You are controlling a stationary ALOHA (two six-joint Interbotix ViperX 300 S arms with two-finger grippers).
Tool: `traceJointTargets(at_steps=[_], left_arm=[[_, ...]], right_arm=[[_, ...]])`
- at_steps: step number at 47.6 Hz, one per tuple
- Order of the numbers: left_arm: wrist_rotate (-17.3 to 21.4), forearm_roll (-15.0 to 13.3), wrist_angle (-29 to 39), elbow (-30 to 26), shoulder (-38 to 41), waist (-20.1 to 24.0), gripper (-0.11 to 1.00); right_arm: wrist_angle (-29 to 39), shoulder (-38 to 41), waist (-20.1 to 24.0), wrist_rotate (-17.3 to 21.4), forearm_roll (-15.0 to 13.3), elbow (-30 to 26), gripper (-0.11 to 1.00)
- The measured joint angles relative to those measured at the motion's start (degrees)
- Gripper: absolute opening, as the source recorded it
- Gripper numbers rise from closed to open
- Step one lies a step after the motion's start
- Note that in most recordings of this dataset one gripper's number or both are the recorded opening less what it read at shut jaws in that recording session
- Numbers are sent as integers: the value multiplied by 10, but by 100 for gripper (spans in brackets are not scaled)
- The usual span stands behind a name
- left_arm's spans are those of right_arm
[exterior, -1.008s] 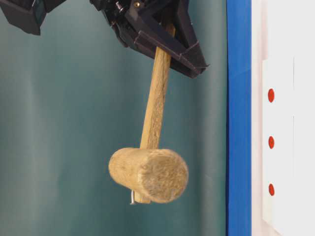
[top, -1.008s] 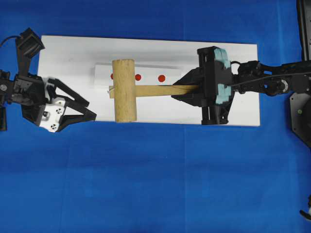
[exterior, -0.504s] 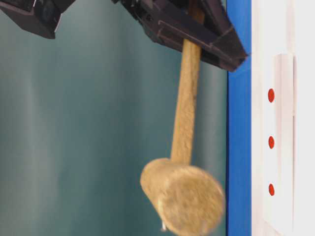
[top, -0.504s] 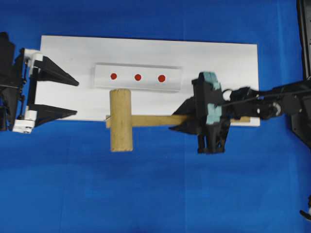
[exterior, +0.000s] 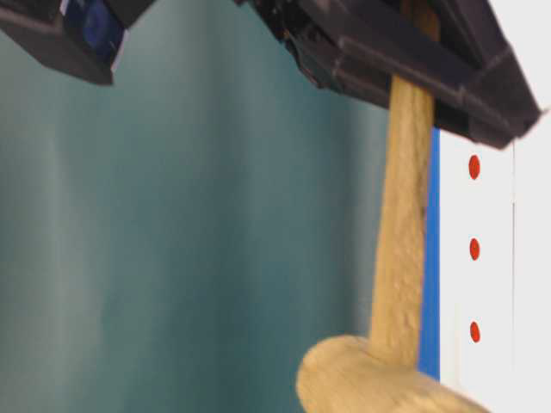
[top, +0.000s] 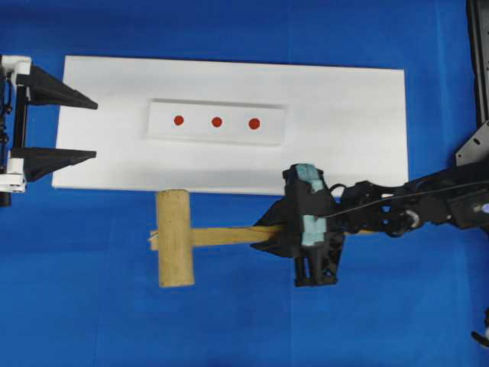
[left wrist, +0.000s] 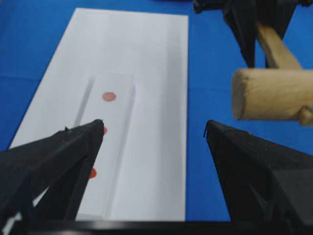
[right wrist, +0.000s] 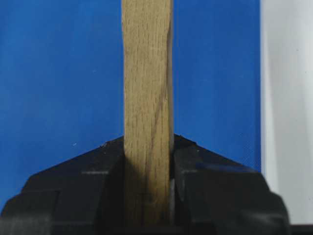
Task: Hit the mark with a hammer.
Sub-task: 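Lower the mallet onto the blue table below the board and open right gripper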
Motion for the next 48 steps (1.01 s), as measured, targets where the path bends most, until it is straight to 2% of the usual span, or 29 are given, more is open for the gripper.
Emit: traceJointTargets(at_steps=[9, 24, 33, 48], left_arm=[[-4, -1, 1, 3, -1, 0, 82], [-4, -2, 2, 5, 0, 0, 82], [-4, -2, 2, 8, 1, 0, 82], [-4, -3, 2, 11, -1, 0, 82]], right_arm=[[0, 53, 3, 3, 29, -24, 6], [5, 136, 35, 2, 83, -63, 6], [14, 165, 45, 2, 88, -81, 6], [16, 169, 44, 2, 94, -83, 6]])
